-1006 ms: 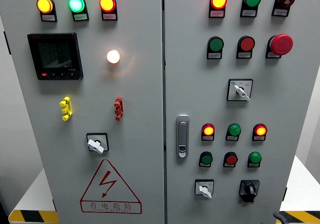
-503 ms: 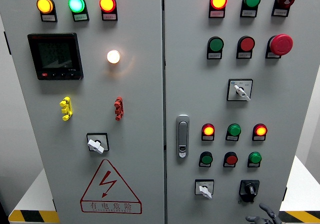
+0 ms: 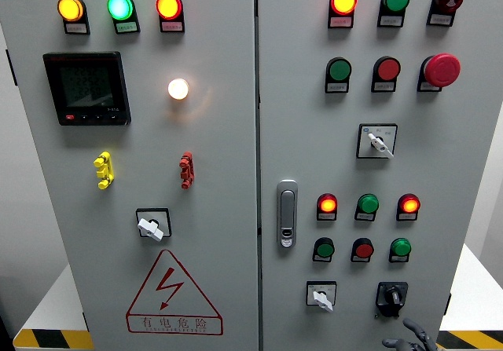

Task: Trip black knob to open circuit
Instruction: 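Raise the right hand toward the black rotary knob near the cabinet bottom, then close the right hand fingers around the black rotary knob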

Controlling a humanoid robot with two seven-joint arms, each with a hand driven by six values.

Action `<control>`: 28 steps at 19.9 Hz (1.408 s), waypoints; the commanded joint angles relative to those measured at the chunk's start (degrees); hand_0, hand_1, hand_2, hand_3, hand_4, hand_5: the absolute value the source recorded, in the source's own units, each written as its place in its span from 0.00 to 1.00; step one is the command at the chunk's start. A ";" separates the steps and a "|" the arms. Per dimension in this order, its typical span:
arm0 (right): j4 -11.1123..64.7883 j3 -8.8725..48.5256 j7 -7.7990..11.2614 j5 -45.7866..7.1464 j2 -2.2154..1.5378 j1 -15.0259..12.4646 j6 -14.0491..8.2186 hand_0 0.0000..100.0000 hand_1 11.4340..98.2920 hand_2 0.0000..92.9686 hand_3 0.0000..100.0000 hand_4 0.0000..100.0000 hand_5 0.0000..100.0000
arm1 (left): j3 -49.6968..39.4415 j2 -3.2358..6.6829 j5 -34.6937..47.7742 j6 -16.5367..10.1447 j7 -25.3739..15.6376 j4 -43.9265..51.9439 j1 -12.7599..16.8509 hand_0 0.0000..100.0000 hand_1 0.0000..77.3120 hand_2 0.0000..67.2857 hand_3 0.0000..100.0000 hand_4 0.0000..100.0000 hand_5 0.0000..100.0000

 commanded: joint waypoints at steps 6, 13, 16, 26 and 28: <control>-3.11 0.54 0.00 0.16 -0.20 3.69 0.00 0.76 0.36 0.07 0.42 0.38 0.58 | -0.07 -0.01 -0.01 0.00 0.00 0.03 0.00 0.00 0.05 0.19 0.21 0.07 0.02; -2.49 -0.33 -0.09 0.16 -0.03 3.78 0.00 0.76 0.36 0.07 0.42 0.38 0.58 | 0.02 -0.01 -0.01 0.00 0.00 -0.06 0.00 0.00 0.04 0.19 0.21 0.07 0.02; -2.32 -0.42 -0.26 0.16 0.06 3.70 0.00 0.76 0.36 0.07 0.42 0.39 0.58 | 0.02 -0.01 -0.01 0.00 0.00 0.03 0.00 0.00 0.04 0.19 0.21 0.07 0.02; -1.70 -1.39 -0.35 0.07 0.15 3.52 0.00 0.77 0.36 0.07 0.73 0.76 0.86 | 0.02 -0.01 -0.01 0.00 0.00 0.03 0.00 0.00 0.04 0.19 0.21 0.07 0.02; -1.70 -1.83 -0.35 0.07 0.15 3.61 0.00 0.77 0.36 0.07 0.75 0.80 0.97 | 0.02 -0.01 -0.01 0.00 0.00 0.03 0.00 0.00 0.04 0.19 0.21 0.07 0.02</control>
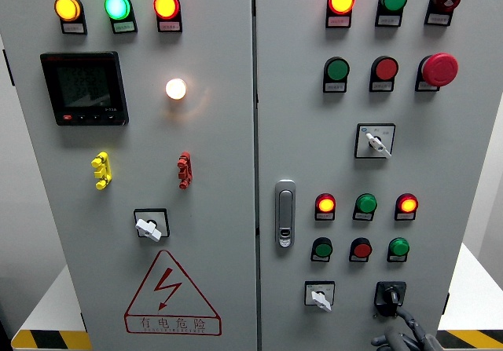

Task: Trip black knob to open circuit
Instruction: 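Close the right hand fingers around the black rotary knob, then rotate the black knob with the right hand to switch it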

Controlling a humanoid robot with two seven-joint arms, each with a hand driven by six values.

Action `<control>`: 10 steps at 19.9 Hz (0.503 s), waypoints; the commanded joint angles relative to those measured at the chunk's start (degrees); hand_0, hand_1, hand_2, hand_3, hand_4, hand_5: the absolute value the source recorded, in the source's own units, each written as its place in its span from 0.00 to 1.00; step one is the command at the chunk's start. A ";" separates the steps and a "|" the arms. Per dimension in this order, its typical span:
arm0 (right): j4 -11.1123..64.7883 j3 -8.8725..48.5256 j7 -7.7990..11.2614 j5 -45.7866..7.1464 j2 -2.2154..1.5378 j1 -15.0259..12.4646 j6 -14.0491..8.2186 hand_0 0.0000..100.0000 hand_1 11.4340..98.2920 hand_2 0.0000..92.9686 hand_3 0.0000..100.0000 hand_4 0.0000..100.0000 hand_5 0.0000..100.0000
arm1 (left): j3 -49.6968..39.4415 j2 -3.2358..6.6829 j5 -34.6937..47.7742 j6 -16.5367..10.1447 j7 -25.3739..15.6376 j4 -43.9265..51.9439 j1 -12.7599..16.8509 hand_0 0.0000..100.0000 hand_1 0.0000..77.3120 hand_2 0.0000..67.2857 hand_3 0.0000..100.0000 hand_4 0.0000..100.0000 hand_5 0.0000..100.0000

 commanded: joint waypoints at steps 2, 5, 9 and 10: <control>0.10 -0.58 0.00 -0.01 0.00 0.18 0.00 0.77 0.36 0.07 0.79 0.84 1.00 | 0.02 0.00 0.00 0.00 0.00 -0.07 0.00 0.00 0.04 0.19 0.21 0.07 0.02; 0.19 -0.76 0.00 -0.01 0.00 0.18 0.00 0.77 0.36 0.07 0.82 0.86 1.00 | -0.07 0.00 0.00 0.00 0.00 0.01 0.00 0.00 0.05 0.19 0.21 0.07 0.02; 0.28 -1.63 -0.09 -0.01 0.00 0.18 0.00 0.76 0.36 0.07 0.83 0.87 1.00 | -0.07 0.00 0.00 0.00 0.00 0.01 0.00 0.00 0.05 0.19 0.21 0.07 0.02; 0.36 -1.98 -0.09 -0.01 0.00 0.18 0.00 0.76 0.37 0.07 0.83 0.87 1.00 | 0.02 0.00 0.00 0.00 0.00 0.01 0.00 0.00 0.05 0.19 0.21 0.07 0.02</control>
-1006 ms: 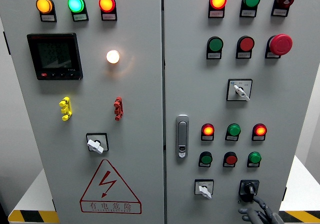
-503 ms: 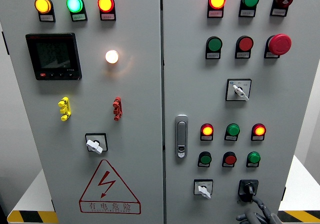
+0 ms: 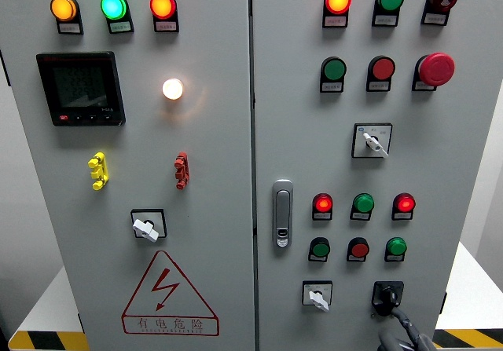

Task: Trip black knob to open circuit
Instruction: 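Rotate the black knob with the right hand to switch it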

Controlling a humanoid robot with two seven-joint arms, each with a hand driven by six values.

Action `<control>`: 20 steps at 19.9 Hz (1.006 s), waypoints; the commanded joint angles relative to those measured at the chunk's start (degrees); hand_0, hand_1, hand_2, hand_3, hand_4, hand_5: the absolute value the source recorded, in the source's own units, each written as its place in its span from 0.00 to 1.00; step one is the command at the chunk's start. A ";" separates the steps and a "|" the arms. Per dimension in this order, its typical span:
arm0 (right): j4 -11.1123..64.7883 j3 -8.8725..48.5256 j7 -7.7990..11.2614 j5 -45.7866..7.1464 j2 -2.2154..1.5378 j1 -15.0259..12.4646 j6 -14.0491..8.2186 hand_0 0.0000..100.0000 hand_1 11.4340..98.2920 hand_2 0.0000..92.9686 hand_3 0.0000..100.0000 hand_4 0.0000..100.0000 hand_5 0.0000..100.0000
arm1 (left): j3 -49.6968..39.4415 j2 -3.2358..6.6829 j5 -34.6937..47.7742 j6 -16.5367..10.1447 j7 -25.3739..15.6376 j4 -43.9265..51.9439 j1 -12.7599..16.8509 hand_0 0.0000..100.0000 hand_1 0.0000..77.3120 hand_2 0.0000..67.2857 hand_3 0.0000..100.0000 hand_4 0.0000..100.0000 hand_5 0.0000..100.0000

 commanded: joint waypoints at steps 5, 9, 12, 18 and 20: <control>0.19 -1.06 -0.11 -0.01 0.01 0.01 0.01 0.75 0.37 0.07 0.85 0.88 1.00 | 0.05 -0.01 0.01 0.00 0.00 -0.06 0.00 0.00 0.04 0.19 0.21 0.07 0.02; 0.28 -1.24 -0.38 -0.01 0.01 0.01 0.01 0.76 0.37 0.07 0.85 0.88 1.00 | -0.04 -0.01 0.01 0.00 0.00 0.03 0.00 0.00 0.04 0.19 0.21 0.07 0.02; 0.54 -1.24 -0.47 -0.01 0.01 0.01 0.01 0.76 0.37 0.07 0.85 0.88 1.00 | 0.05 -0.01 0.01 0.00 0.00 0.03 0.00 0.00 0.04 0.19 0.21 0.07 0.02; 0.54 -1.24 -0.55 -0.01 0.01 0.36 0.01 0.76 0.37 0.07 0.85 0.88 1.00 | -0.04 -0.01 0.01 0.00 0.00 0.03 0.00 0.00 0.04 0.19 0.21 0.07 0.02; 0.45 -1.07 -0.55 -0.01 0.01 0.18 0.01 0.77 0.37 0.07 0.85 0.88 1.00 | 0.05 -0.09 0.01 0.00 0.00 0.03 0.00 0.00 0.04 0.19 0.21 0.07 0.02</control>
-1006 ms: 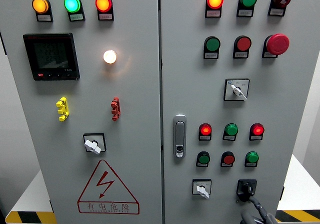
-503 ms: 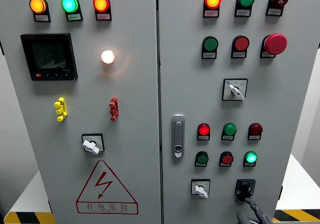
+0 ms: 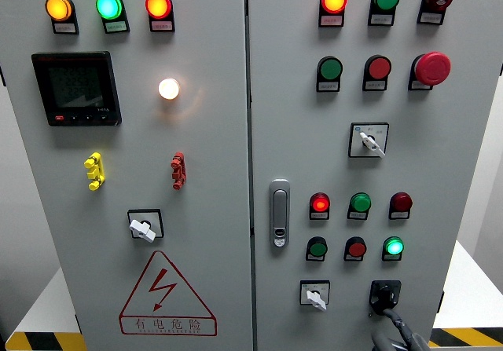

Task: Trip black knob to open circuit
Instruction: 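Rotate the black knob with the right hand to switch it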

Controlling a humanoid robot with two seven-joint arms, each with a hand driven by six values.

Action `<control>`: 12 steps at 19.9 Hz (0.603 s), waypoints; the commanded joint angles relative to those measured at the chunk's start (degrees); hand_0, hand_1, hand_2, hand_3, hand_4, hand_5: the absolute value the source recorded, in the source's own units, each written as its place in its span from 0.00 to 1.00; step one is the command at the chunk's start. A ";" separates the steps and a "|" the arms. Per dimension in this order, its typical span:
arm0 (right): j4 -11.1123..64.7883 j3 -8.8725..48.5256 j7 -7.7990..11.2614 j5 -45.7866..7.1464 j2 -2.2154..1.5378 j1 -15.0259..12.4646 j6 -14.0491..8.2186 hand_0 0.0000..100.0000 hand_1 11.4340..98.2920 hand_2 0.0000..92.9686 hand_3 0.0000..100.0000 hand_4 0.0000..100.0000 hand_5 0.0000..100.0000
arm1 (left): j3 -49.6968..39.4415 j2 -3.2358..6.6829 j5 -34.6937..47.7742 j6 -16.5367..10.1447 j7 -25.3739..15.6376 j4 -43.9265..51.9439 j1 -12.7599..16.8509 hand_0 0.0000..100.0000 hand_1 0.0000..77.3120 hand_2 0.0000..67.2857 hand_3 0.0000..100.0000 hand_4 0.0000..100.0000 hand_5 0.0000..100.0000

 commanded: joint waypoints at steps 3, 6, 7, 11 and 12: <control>-0.05 0.27 0.00 0.01 0.09 -0.23 0.01 0.77 0.37 0.07 0.85 0.87 1.00 | 0.01 0.01 0.01 0.00 0.00 -0.09 0.02 0.00 0.05 0.19 0.21 0.07 0.02; 0.04 0.62 0.00 0.01 0.27 -0.49 0.01 0.77 0.37 0.07 0.84 0.87 1.00 | 0.01 0.01 0.01 0.00 0.00 0.00 0.02 0.00 0.05 0.19 0.21 0.07 0.02; 0.04 0.71 0.00 0.01 0.27 -0.58 0.01 0.77 0.37 0.07 0.84 0.87 1.00 | 0.01 0.01 0.01 0.00 0.00 0.00 0.02 0.00 0.05 0.19 0.21 0.07 0.02; 0.04 0.89 0.00 0.01 0.18 -0.85 -0.08 0.77 0.37 0.07 0.84 0.87 1.00 | -0.08 0.01 0.01 0.00 0.00 -0.09 0.02 0.00 0.05 0.19 0.21 0.07 0.02; 0.13 0.89 0.00 0.01 0.09 -1.02 -0.34 0.77 0.37 0.07 0.84 0.87 1.00 | 0.01 0.01 0.01 0.00 0.00 -0.01 0.02 0.00 0.05 0.19 0.21 0.07 0.02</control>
